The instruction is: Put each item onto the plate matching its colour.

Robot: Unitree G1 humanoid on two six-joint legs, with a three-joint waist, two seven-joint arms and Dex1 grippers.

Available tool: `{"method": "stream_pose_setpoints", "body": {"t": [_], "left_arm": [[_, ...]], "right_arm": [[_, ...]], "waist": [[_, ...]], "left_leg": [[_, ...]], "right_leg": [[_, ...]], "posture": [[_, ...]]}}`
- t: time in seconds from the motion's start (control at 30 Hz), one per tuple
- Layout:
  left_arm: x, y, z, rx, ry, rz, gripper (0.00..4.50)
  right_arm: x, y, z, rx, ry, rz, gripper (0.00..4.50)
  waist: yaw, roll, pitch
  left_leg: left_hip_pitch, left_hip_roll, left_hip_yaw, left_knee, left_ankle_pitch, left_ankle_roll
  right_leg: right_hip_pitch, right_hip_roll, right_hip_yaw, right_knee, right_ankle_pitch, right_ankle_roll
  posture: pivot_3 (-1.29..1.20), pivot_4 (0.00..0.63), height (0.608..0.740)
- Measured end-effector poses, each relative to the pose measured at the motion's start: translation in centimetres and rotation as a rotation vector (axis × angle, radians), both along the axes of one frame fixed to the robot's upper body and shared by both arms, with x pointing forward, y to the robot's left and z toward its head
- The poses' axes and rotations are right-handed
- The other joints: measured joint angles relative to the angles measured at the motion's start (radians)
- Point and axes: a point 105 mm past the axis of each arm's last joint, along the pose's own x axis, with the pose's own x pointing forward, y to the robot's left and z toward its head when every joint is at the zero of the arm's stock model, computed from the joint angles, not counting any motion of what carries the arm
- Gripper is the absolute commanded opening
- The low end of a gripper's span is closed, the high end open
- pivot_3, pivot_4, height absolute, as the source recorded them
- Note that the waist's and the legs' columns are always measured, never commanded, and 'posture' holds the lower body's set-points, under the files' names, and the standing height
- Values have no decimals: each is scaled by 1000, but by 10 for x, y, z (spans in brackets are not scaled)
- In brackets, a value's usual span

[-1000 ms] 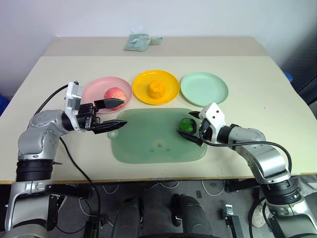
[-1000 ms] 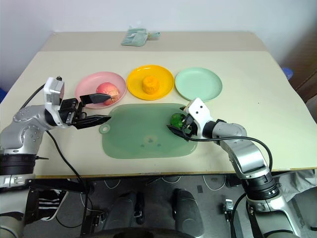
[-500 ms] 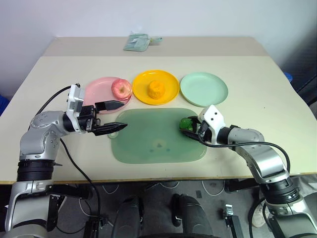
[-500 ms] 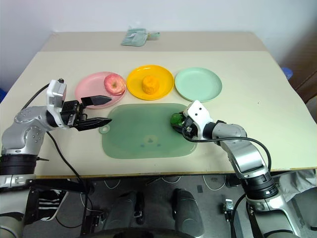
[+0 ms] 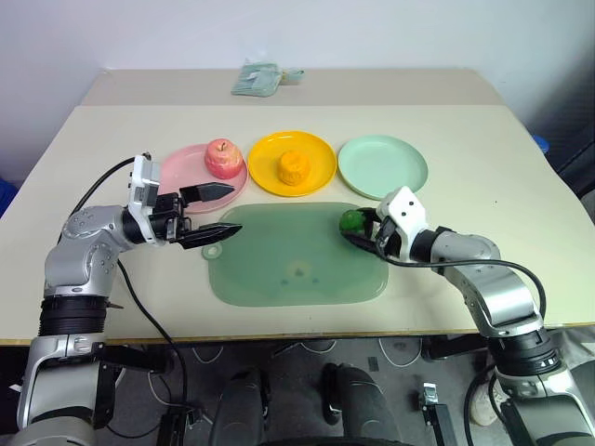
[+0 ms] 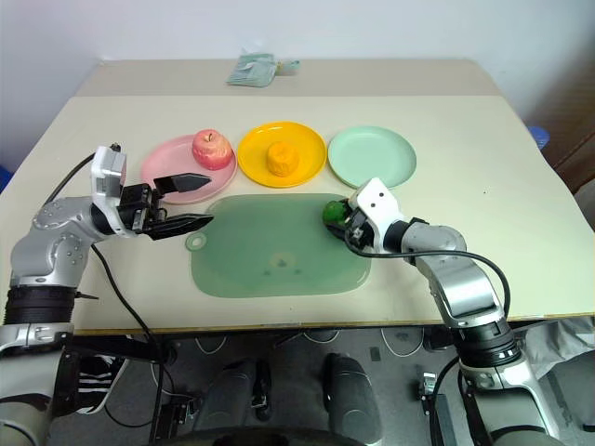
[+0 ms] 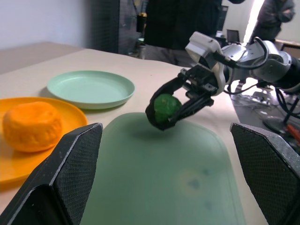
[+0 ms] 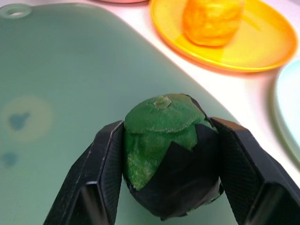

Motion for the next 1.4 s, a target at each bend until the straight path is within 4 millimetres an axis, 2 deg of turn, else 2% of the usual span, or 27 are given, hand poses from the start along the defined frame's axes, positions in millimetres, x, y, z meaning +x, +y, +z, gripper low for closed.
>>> {"method": "stream_pose_setpoints", "body": {"t": [0.1, 0.17, 0.3, 0.43, 0.53, 0.6, 0.7, 0.77, 0.8, 0.87, 0.93, 1.03, 1.13, 1.23, 1.3, 1.4], "left_arm": [[24, 0, 2, 8, -61, 138, 4500], [41, -4, 6, -38, -74, 236, 4500], [49, -22, 3, -116, -56, 272, 4500], [49, -29, 1, -108, -68, 271, 4500], [45, -31, -3, -101, -36, 246, 4500], [41, -32, -5, -98, -18, 225, 4500], [36, -24, -7, -70, -10, 225, 4500], [29, -24, -8, -69, -1, 193, 4500], [22, -24, -9, -69, 15, 158, 4500], [8, -19, -11, -67, 58, 94, 4500], [-8, -14, -7, -90, 111, 12, 4500], [-19, -12, 7, -137, 112, -49, 4500], [-24, -6, 9, -119, 120, -69, 4500], [-28, 3, 1, -114, 150, -72, 4500], [-28, 5, -2, -119, 162, -69, 4500], [-29, 4, -4, -109, 166, -83, 4500]], "right_arm": [[23, -10, 29, 37, -122, -108, 2801], [43, -25, 42, 32, -191, -215, 2801], [78, -49, 47, 38, -237, -367, 2801], [105, -61, 41, 76, -232, -457, 2801], [116, -59, 32, 119, -197, -470, 3657], [119, -62, 21, 106, -173, -490, 4483], [117, -61, 22, 104, -201, -450, 4483], [111, -62, 34, 102, -266, -403, 4483], [102, -62, 44, 96, -316, -352, 4483], [80, -63, 50, 88, -355, -244, 4483], [45, -59, 40, 46, -331, -87, 4483], [3, -49, 19, 55, -199, 81, 4483], [-35, -38, 25, 72, -120, 229, 4483], [-64, -31, 36, 47, -77, 325, 4483], [-74, -28, 35, 40, -45, 344, 4483], [-78, -31, 31, 44, -10, 317, 4483]], "waist": [[2, 0, 0], [2, 0, 0], [-4, 0, 0], [-12, 1, 0], [-12, 1, 1], [-9, 1, 1], [-7, 3, 2], [-5, 3, 2], [-3, 3, 2], [-3, 3, 2], [-1, 3, 2], [-2, 3, 2], [-6, 3, 2], [-3, 3, 2], [0, 3, 1], [5, 3, 1]], "left_leg": [[0, 0, 0, 0, 0, 0], [-1, -1, 0, 0, 0, 0], [-1, -1, 1, -1, 0, 1], [0, 0, 2, -2, 0, 0], [1, 0, 2, -2, 0, 0], [0, 0, 2, -2, 0, 0], [0, 0, 2, -2, 0, 0], [0, 0, 2, -2, 0, 0], [0, 0, 1, -2, 0, 0], [0, 0, 1, -3, 0, 0], [1, 1, 0, -3, 0, 0], [1, 1, 1, -1, 0, 0], [4, 2, 1, -1, 0, -1], [5, 2, 0, -2, 0, -1], [4, 2, 0, -2, 0, -1], [3, 1, 1, -2, 0, -1]], "right_leg": [[0, 0, 0, 0, 1, 1], [0, -1, 0, -1, 1, 2], [0, -1, 0, 0, 1, 3], [-1, 1, 1, 1, 1, 2], [-1, 1, 1, 1, 1, 2], [-1, 0, 1, 1, 1, 2], [-1, 0, 1, 0, 2, 3], [-1, -1, 1, 0, 2, 3], [-1, -1, 1, 0, 1, 3], [-1, 0, 1, 0, 1, 3], [0, 0, 1, 0, 1, 3], [0, -1, 1, 0, 1, 3], [1, 0, 2, 0, 0, -2], [1, 0, 2, 0, -1, -3], [1, 0, 2, 0, -1, -3], [1, 0, 2, -1, -2, -4]], "posture": [[0, 150, 740], [0, 150, 740], [0, 150, 740], [0, 150, 740], [0, 150, 740], [0, 150, 740], [0, 150, 740], [0, 150, 740], [0, 150, 740], [0, 150, 740], [0, 150, 740], [0, 150, 740], [0, 150, 740], [0, 150, 740], [0, 150, 740], [0, 150, 740]]}}
